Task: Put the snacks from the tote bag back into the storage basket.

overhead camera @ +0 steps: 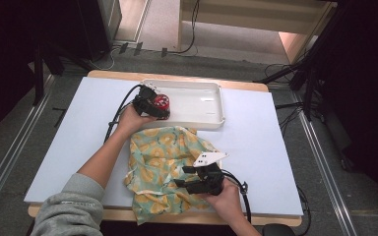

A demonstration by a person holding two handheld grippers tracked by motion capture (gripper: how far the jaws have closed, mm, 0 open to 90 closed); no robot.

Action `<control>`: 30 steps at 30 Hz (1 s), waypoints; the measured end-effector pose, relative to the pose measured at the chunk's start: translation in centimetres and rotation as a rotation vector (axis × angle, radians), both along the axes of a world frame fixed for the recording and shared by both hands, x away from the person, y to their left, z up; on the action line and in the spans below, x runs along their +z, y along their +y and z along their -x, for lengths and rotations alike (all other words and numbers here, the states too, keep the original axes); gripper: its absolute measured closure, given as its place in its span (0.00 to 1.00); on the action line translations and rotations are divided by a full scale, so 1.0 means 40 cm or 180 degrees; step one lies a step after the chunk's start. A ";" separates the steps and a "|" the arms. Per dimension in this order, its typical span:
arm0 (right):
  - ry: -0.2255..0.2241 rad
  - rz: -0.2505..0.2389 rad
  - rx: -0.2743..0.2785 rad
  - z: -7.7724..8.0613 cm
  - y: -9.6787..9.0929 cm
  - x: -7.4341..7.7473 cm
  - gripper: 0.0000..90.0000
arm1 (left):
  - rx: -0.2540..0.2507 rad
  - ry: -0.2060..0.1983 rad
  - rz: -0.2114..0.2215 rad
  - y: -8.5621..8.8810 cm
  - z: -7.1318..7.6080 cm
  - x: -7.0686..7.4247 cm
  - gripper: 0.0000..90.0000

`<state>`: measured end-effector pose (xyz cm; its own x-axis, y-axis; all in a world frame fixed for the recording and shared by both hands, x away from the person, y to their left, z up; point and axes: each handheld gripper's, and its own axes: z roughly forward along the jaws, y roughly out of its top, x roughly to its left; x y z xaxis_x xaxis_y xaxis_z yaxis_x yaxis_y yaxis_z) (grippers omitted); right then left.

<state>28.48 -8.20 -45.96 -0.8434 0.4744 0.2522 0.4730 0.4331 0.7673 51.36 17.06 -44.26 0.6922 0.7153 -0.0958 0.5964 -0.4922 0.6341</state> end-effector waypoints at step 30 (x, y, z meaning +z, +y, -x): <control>0.0007 0.0010 -0.0011 -0.002 -0.001 -0.001 0.50 | -0.0033 0.0139 0.0127 0.029 0.025 0.047 0.18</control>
